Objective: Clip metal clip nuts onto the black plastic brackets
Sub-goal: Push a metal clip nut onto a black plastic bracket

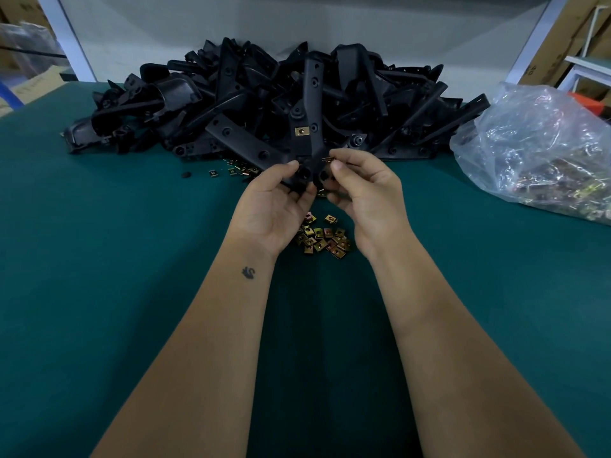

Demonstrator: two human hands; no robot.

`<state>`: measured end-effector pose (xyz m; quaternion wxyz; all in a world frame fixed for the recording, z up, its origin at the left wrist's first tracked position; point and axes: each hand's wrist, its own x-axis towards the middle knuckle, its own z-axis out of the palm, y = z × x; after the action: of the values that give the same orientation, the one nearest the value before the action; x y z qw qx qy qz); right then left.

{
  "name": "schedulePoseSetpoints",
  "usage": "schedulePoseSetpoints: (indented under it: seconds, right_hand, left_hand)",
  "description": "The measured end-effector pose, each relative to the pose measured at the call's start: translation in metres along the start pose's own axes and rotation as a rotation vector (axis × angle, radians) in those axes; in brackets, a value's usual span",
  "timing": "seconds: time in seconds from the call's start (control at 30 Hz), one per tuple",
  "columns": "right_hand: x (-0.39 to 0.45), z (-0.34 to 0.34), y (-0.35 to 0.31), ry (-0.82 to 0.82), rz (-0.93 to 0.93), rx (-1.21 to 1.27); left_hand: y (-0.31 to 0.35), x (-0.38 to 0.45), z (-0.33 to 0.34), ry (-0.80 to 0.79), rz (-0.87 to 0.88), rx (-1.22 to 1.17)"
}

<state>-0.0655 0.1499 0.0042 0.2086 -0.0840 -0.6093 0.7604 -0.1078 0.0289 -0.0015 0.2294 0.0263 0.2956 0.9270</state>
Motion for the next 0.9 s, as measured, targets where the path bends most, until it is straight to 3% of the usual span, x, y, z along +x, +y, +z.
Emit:
schedulePoseSetpoints:
  seconds: [0.7,0.9]
  right_hand:
    - [-0.0021,0.0053,-0.0034,-0.074,0.031,0.031]
    - [-0.0014,0.005,-0.0039,-0.054,0.072,0.169]
  left_hand:
    - [-0.001,0.0011,-0.0005,-0.069,-0.017,0.086]
    - [-0.0014,0.0016,-0.0008,-0.091,-0.001,0.08]
